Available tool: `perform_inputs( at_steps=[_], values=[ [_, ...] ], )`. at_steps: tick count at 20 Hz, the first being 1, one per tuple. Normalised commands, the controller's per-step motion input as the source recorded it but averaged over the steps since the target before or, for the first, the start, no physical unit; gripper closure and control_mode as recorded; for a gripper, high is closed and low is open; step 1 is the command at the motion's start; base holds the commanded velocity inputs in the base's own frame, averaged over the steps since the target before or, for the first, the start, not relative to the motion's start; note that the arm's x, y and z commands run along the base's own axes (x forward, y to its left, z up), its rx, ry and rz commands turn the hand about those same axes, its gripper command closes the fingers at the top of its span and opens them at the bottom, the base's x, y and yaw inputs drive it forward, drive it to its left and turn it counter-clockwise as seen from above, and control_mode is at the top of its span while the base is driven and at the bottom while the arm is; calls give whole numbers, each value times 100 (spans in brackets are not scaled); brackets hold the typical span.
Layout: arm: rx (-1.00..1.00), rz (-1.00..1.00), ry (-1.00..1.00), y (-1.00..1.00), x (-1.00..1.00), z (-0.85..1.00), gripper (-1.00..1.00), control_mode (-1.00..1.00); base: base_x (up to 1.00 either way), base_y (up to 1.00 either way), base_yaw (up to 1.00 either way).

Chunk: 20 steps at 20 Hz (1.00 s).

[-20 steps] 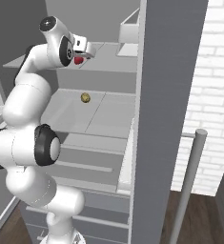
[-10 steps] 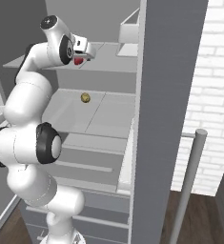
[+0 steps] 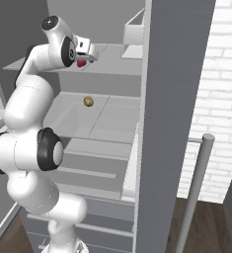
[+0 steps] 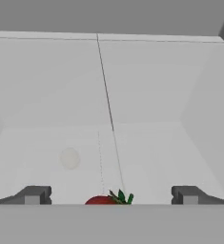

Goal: Take the strawberry from the fridge and place it on top of the pancake, located on the dining counter.

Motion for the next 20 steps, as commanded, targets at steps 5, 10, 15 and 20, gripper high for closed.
perform_inputs(
  at_steps=[5,10,15,20],
  values=[
    [0,-5,-2,0,0,0,-100,-100,0,0,0],
    [0,-7,-2,6,0,0,-100,-100,0,0,0],
    [0,-11,-2,15,-4,0,-100,-100,0,0,0],
    [1,-9,1,6,-1,0,-100,-100,0,0,0]
  ],
)
